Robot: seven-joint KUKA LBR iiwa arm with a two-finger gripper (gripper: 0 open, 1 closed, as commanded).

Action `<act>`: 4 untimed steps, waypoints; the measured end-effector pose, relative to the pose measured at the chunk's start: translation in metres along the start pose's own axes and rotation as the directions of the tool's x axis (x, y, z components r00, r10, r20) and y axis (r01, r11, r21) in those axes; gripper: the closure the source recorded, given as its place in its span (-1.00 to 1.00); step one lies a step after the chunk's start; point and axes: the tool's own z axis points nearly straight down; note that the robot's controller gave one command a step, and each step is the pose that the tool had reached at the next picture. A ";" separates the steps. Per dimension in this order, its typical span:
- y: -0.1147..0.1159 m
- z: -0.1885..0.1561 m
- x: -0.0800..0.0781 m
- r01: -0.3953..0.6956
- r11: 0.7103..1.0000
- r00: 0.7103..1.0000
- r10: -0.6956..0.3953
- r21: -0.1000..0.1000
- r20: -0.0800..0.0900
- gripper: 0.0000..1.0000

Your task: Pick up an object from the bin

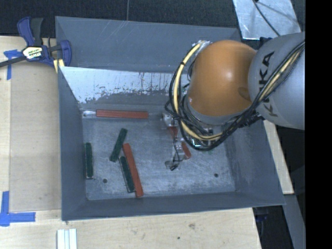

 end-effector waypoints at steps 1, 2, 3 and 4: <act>0.048 0.060 -0.091 0.271 0.963 0.963 -0.271 0.000 0.008 -1.00; 0.079 0.142 -0.109 0.602 0.799 0.799 -0.602 0.001 0.003 -1.00; 0.079 0.139 -0.111 0.599 0.801 0.801 -0.599 0.003 0.008 1.00; 0.006 0.046 -0.102 0.564 0.826 0.826 -0.564 0.009 0.013 1.00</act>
Offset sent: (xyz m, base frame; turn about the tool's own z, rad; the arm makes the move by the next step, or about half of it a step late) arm 0.0897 0.0482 -0.0594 -0.2746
